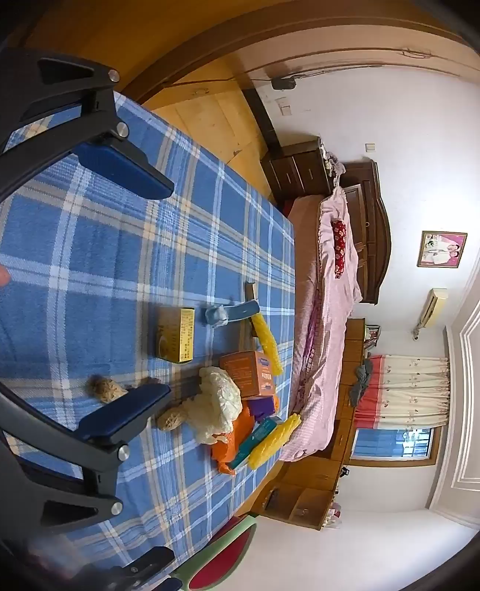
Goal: Collect trash
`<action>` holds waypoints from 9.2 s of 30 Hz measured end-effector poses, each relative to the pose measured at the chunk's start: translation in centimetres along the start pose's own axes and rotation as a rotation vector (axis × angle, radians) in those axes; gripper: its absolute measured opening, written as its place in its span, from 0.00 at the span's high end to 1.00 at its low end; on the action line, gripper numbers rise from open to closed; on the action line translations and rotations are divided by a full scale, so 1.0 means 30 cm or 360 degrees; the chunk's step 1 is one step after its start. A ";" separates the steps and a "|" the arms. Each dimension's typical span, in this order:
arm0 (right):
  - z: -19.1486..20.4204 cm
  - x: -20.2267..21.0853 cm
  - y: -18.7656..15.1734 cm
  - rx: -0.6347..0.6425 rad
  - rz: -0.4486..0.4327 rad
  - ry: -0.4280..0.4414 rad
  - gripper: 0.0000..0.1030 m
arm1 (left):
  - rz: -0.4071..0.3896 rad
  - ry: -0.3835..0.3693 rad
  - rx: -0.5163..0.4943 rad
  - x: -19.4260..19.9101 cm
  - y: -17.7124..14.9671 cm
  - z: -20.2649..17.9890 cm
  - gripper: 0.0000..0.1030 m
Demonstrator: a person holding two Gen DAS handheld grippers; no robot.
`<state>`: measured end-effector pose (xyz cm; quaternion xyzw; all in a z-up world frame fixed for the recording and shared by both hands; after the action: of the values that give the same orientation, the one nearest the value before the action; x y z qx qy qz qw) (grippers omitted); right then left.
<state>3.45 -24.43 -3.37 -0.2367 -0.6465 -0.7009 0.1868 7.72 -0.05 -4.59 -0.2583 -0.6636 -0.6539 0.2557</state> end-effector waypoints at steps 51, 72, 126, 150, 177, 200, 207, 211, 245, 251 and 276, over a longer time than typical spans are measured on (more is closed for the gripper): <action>-0.002 0.003 0.001 -0.0011 -0.0005 0.0008 0.00 | 0.0038 -0.0022 0.0022 -0.006 -0.003 0.002 0.04; -0.001 0.002 0.001 -0.0012 -0.0005 0.0008 0.00 | 0.0040 -0.0025 0.0025 -0.006 -0.004 0.002 0.04; -0.014 -0.085 0.044 -0.0098 0.0454 0.0140 0.00 | 0.0517 -0.0370 -0.0061 -0.177 0.022 -0.119 0.59; 0.322 -0.270 0.159 0.0041 0.0634 0.0466 0.01 | 0.0347 -0.0349 0.0101 -0.166 0.191 0.032 0.59; 0.402 -0.206 0.194 0.0047 0.0552 0.0613 0.70 | 0.0303 -0.0454 -0.0004 -0.070 0.217 -0.014 0.59; -0.114 0.067 0.395 -0.0242 0.0234 0.0364 0.70 | 0.0315 -0.0734 -0.0232 0.088 0.315 -0.443 0.59; -0.324 0.085 0.427 -0.0344 0.0172 0.0200 0.70 | 0.0338 -0.0857 -0.0374 0.088 0.330 -0.674 0.59; -0.448 0.079 0.413 -0.0420 0.0159 0.0130 0.70 | 0.0375 -0.0910 -0.0453 0.045 0.325 -0.828 0.59; -0.947 -0.112 0.250 -0.0735 0.0358 -0.0054 0.49 | 0.0538 -0.1003 -0.0923 -0.140 0.184 -1.436 0.31; -0.911 -0.066 0.262 -0.0737 0.0333 -0.0024 0.43 | 0.0558 -0.1006 -0.0855 -0.104 0.184 -1.372 0.31; -0.489 -0.056 0.235 -0.0593 0.0457 0.0213 0.42 | 0.0499 -0.0689 -0.0508 -0.076 0.250 -0.773 0.31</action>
<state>7.49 -39.77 0.66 -0.3095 -0.4521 -0.7883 0.2799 14.52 -23.15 -0.29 -0.5277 -0.5436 -0.6323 0.1623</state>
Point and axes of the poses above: each gripper's, at about its wrist camera, not at the fingertips, and x roughly against the way its jaws point, z to its left, y to its top, the point moved 9 cm from there along -x, roughly the way its jaws point, and after that the axes turned 12 degrees about z, right-handed, at the moved point
